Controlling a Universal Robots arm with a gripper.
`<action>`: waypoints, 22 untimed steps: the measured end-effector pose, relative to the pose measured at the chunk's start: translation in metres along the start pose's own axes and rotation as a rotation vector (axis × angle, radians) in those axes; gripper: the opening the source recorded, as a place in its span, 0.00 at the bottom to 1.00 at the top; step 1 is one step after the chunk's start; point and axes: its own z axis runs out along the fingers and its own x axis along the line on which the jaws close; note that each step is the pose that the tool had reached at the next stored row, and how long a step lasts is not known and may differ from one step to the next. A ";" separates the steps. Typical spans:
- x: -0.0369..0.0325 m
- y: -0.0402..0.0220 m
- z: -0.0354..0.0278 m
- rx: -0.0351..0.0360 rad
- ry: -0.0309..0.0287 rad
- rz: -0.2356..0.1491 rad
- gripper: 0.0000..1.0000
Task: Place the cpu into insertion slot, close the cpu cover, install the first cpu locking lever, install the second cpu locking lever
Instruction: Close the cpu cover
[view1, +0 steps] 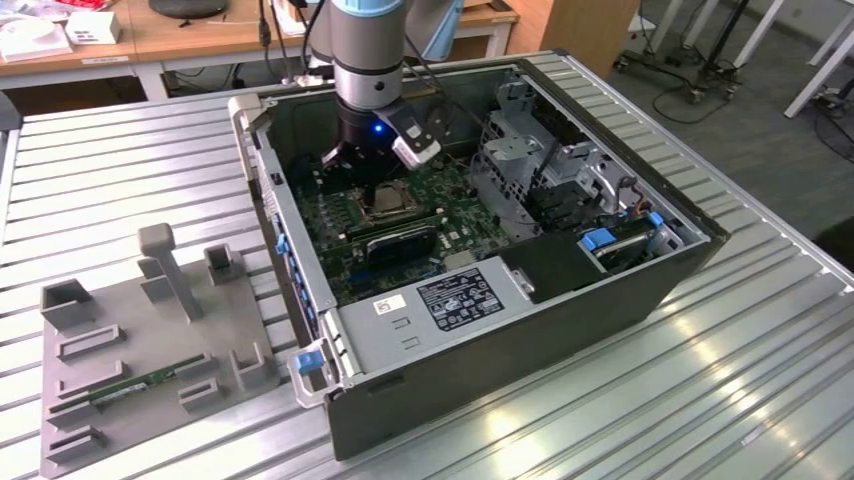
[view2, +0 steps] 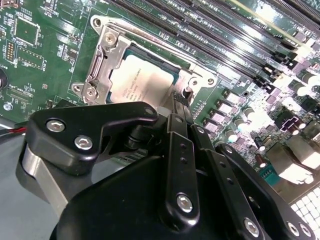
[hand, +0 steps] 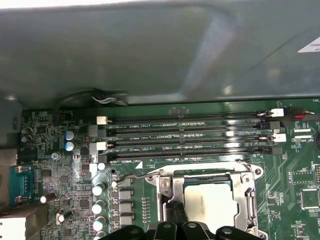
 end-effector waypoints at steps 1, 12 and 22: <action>0.0000 0.0000 0.0000 0.0000 0.0001 0.000 0.11; 0.0002 -0.0003 0.0054 0.0005 0.0004 0.000 0.11; 0.0003 -0.0004 0.0076 0.0004 0.0003 0.000 0.11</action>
